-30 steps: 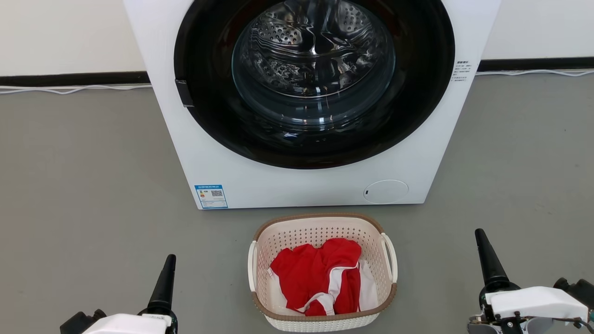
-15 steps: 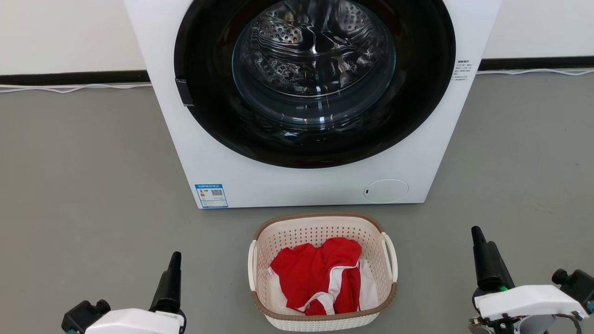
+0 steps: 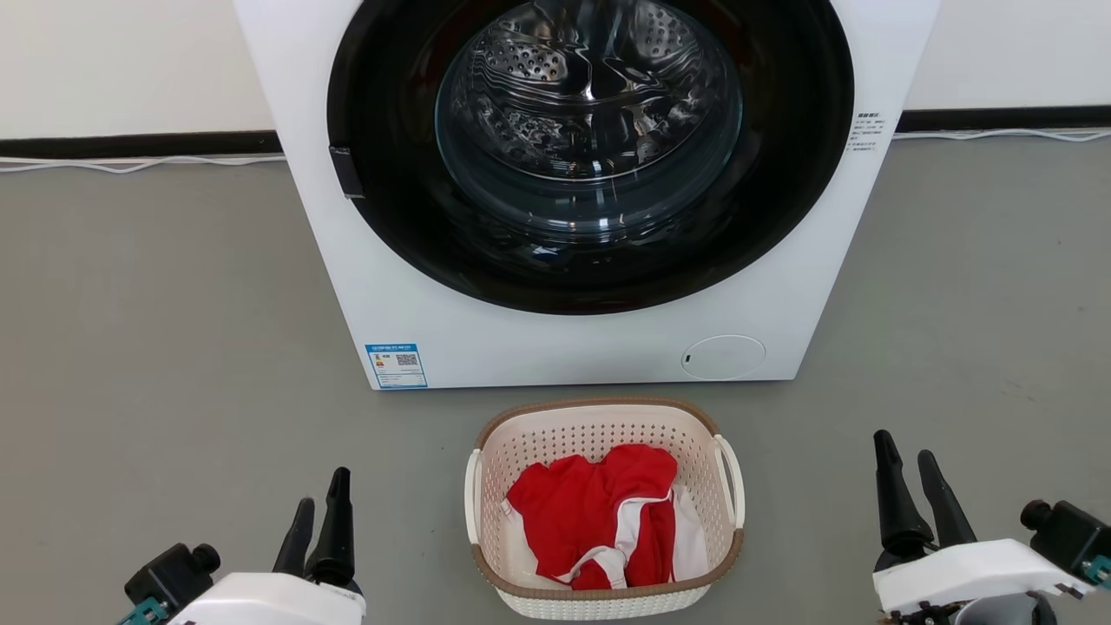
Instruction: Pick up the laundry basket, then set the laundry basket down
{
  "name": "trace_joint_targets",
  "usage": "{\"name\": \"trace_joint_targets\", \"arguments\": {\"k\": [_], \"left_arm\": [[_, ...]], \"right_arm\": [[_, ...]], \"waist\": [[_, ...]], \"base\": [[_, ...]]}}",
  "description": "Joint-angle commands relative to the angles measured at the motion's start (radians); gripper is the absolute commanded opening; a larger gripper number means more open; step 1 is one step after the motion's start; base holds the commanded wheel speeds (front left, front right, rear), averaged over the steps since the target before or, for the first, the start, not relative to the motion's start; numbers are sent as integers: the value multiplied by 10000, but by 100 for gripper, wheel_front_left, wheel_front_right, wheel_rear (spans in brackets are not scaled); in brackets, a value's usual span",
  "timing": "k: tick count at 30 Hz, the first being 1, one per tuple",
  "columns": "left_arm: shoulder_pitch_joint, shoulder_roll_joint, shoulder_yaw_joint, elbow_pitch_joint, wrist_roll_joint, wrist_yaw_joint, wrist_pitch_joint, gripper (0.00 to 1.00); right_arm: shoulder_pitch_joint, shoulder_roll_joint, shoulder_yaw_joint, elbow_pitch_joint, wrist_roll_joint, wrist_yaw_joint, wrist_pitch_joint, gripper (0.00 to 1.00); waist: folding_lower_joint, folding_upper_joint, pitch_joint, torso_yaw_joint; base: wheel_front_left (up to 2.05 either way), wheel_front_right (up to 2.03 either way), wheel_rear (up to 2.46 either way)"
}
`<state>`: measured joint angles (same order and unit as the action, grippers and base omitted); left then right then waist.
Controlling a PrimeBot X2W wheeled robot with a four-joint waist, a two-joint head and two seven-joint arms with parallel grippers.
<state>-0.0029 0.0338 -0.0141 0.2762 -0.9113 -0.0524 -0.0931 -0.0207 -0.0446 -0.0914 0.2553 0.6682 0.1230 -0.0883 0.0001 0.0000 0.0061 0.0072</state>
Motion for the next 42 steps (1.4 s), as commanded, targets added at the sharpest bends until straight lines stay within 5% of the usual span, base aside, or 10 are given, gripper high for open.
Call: {"name": "trace_joint_targets", "arguments": {"k": [1, 42], "left_arm": [[-139, 92, 118, -326, 471, 120, -151, 100], [-9, 158, -227, -525, 6088, 517, -1558, 100]], "right_arm": [[-179, -52, 132, -321, -475, 45, -198, 100], [-49, -185, 377, -184, -6772, 74, -1606, 100]], "waist": [[0, 0, -2, 2], [-1, 0, 96, 14]], "base": [[0, 0, 0], [0, 0, 0]]}}
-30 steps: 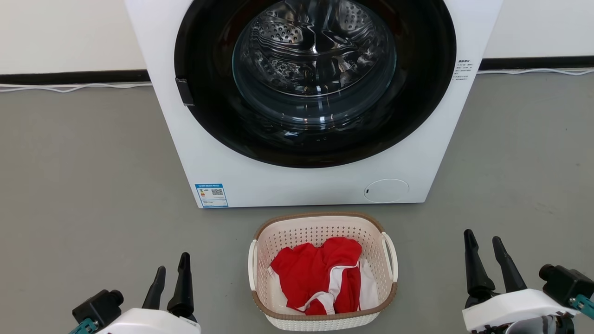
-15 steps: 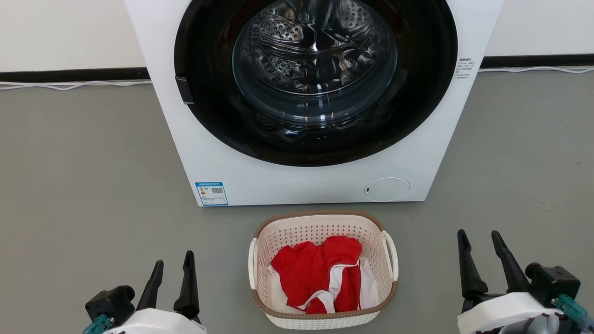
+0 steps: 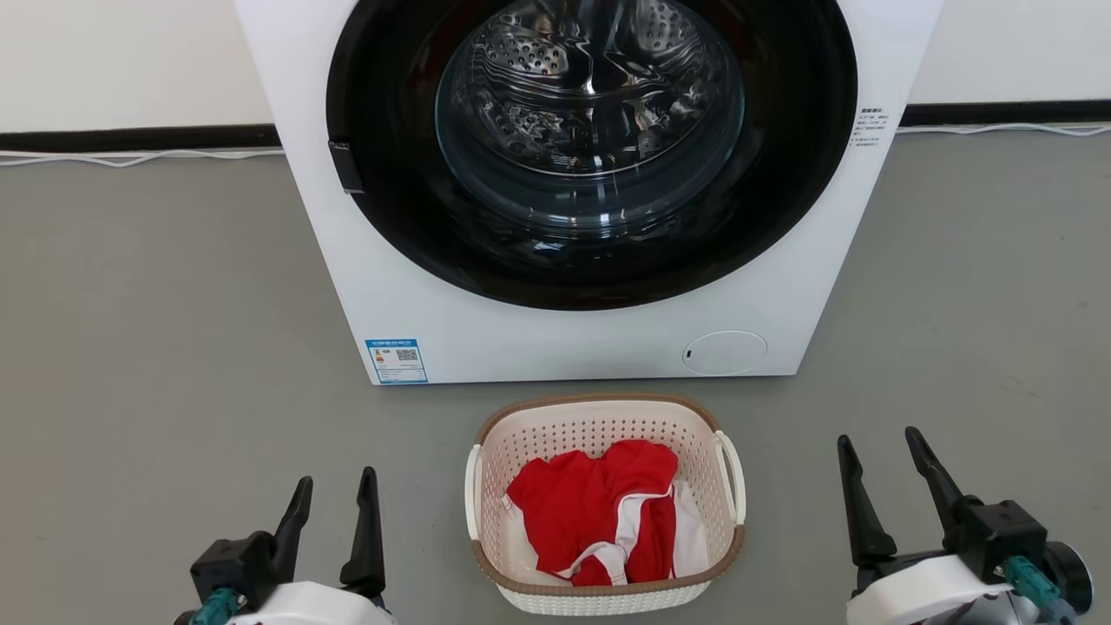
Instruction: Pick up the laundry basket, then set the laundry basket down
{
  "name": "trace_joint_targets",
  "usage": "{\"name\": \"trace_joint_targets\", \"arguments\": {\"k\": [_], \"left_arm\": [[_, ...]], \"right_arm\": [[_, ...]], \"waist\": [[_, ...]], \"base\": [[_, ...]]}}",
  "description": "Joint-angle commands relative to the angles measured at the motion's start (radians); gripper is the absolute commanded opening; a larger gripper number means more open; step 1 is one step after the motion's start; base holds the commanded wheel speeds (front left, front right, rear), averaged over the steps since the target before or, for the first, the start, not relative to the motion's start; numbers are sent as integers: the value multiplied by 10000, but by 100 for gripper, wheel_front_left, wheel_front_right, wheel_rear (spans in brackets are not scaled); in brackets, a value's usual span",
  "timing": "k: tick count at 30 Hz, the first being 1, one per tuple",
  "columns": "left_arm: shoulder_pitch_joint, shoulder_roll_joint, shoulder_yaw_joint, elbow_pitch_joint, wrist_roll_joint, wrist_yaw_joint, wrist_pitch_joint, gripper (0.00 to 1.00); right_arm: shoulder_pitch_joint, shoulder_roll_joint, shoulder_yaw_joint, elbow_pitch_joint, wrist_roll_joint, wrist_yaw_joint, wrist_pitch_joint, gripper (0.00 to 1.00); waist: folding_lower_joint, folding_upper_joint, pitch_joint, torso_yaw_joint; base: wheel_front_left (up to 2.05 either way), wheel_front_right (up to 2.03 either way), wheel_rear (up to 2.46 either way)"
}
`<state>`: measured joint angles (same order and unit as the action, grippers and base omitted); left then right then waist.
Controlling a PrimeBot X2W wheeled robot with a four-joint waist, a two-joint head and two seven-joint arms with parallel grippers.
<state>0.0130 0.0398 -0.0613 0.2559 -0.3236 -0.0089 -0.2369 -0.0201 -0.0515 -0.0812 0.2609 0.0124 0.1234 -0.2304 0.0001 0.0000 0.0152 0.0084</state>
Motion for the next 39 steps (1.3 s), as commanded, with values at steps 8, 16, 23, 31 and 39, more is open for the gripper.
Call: {"name": "trace_joint_targets", "arguments": {"k": [8, 16, 23, 31, 39], "left_arm": [[-213, 104, 184, -337, 658, 154, -249, 100], [-221, 104, 227, -318, 672, 147, -249, 100], [-258, 104, 214, -309, 657, 137, -249, 100], [-565, 104, 105, 42, 400, 126, -249, 100], [-1568, 104, -256, 874, 352, 3, -249, 100]], "right_arm": [[-72, -114, 270, -223, -729, 73, -314, 100], [-57, -90, 246, -245, -727, 73, -314, 100], [-93, -73, 225, -199, -664, 73, -314, 100], [-434, -69, 15, 208, -587, 73, -314, 100], [-1307, -36, -288, 1100, -626, 73, -314, 100]], "waist": [[0, 0, 81, 31], [0, 0, 94, 60], [0, 0, 177, 67], [0, 0, 621, 79], [0, 0, 1545, 123]], "base": [[0, 0, 0], [0, 0, 0], [0, 0, 0], [0, 0, 0], [0, 0, 0]]}}
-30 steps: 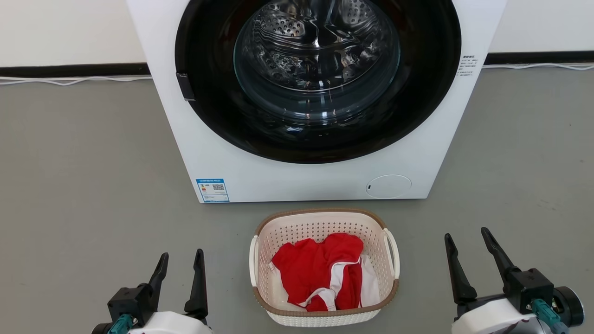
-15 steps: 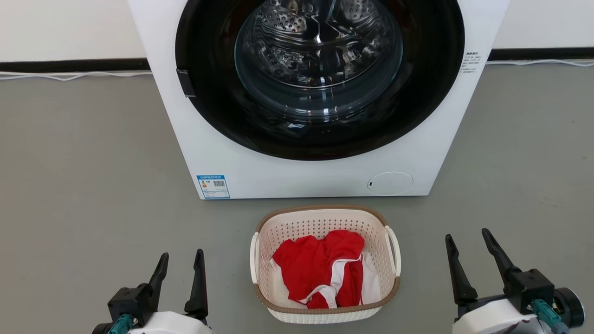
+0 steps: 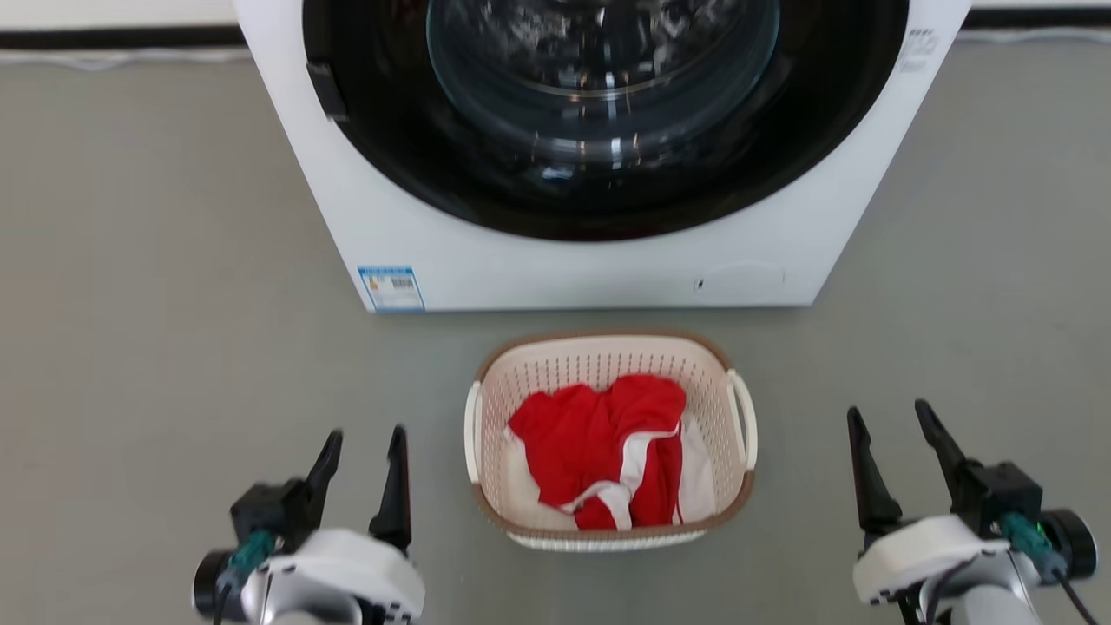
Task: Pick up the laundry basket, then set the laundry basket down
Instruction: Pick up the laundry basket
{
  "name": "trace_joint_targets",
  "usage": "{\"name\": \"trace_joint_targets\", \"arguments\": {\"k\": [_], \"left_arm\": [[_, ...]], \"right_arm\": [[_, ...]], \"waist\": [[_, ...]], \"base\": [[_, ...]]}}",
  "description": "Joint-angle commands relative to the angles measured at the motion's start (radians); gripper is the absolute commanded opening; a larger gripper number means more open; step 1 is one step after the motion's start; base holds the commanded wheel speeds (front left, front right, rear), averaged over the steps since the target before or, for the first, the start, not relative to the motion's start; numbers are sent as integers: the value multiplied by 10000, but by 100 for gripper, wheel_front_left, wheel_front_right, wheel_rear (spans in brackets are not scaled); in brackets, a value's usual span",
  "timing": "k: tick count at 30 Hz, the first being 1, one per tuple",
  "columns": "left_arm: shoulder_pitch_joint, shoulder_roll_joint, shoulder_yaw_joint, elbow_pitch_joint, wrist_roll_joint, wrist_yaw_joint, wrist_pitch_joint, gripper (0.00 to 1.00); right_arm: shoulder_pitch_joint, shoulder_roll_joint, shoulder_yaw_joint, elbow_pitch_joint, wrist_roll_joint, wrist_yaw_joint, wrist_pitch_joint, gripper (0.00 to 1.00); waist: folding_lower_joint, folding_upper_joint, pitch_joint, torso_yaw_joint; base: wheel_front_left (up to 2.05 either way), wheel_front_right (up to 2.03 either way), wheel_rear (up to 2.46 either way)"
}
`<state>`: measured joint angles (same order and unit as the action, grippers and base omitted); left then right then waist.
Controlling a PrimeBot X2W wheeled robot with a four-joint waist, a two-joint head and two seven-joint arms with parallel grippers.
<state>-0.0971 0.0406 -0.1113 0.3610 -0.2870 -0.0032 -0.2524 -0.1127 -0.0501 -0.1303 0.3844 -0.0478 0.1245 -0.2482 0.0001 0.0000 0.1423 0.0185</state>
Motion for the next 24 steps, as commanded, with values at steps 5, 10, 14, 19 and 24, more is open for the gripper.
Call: {"name": "trace_joint_targets", "arguments": {"k": [5, 10, 14, 19, 24], "left_arm": [[-1330, 96, 14, 323, 38, -148, -93, 100], [-2367, 96, -309, 1211, -133, -194, -93, 100], [-3273, 96, -698, 2077, -287, -168, -93, 100], [-4367, 96, -1284, 3222, -467, -125, -93, 100], [-5496, 96, -2070, 4600, -1058, -53, -46, 100]], "right_arm": [[-1165, -36, 80, 494, 9, 62, -136, 100], [-2059, -25, -121, 1172, 74, 62, -136, 100], [-2829, -16, -365, 1888, 13, 62, -136, 100], [-3797, -8, -408, 2893, -188, 62, -134, 100], [-4774, -4, -283, 4073, -510, 62, 98, 100]], "waist": [[0, 0, 1090, 106], [0, 0, 1959, 219], [0, 0, 2640, 266], [0, 0, 3357, 291], [0, 0, 4036, 296]], "base": [[0, 0, 0], [0, 0, 0], [0, 0, 0], [0, 0, 0], [0, 0, 0]]}}
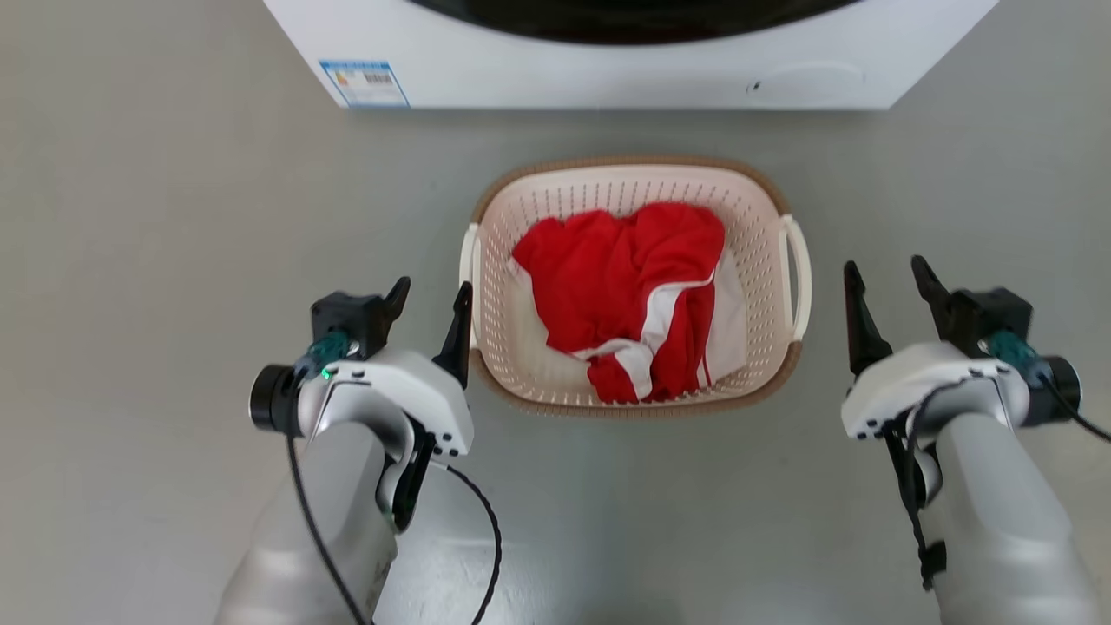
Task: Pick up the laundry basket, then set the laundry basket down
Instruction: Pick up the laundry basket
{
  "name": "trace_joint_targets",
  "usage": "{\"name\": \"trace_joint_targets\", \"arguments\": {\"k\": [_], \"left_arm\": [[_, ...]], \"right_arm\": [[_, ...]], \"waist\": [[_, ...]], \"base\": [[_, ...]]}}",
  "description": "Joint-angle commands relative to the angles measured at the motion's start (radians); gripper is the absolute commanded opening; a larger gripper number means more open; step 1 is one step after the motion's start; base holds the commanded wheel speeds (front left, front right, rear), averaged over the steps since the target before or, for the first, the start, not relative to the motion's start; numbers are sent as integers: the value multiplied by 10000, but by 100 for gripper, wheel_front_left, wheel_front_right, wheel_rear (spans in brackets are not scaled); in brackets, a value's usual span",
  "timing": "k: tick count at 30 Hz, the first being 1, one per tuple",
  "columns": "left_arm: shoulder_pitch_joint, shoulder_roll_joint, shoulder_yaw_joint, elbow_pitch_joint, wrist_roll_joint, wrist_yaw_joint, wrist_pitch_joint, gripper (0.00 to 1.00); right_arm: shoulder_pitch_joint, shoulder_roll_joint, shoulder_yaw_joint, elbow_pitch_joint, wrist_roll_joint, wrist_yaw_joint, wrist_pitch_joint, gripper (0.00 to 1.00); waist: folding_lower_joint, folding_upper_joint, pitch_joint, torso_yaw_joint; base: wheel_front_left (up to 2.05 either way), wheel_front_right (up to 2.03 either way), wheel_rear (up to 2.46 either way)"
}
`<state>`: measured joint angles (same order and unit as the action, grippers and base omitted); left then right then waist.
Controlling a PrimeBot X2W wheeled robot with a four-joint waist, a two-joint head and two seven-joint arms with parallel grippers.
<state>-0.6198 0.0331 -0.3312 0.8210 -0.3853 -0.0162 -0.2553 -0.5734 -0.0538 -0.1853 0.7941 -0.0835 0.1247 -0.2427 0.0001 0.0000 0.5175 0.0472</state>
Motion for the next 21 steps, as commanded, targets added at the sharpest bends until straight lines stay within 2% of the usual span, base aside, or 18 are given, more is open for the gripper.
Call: {"name": "trace_joint_targets", "arguments": {"k": [1, 10, 21], "left_arm": [[-269, 171, 130, 0, -74, 78, -17, 100], [-1553, 171, -945, 1113, -931, 318, -26, 100], [-2728, 171, -1822, 1630, -1676, 659, -57, 100]], "right_arm": [[-167, 32, 267, -25, -153, 60, 42, 100], [-1435, 34, 341, 1263, -506, 60, 256, 100], [-2481, -23, -39, 1949, -902, 60, 73, 100]], "waist": [[-1, 0, 284, 9], [-1, 0, 1289, -46], [-1, 0, 2490, -33]], "base": [[0, 0, 0], [0, 0, 0], [0, 0, 0]]}}
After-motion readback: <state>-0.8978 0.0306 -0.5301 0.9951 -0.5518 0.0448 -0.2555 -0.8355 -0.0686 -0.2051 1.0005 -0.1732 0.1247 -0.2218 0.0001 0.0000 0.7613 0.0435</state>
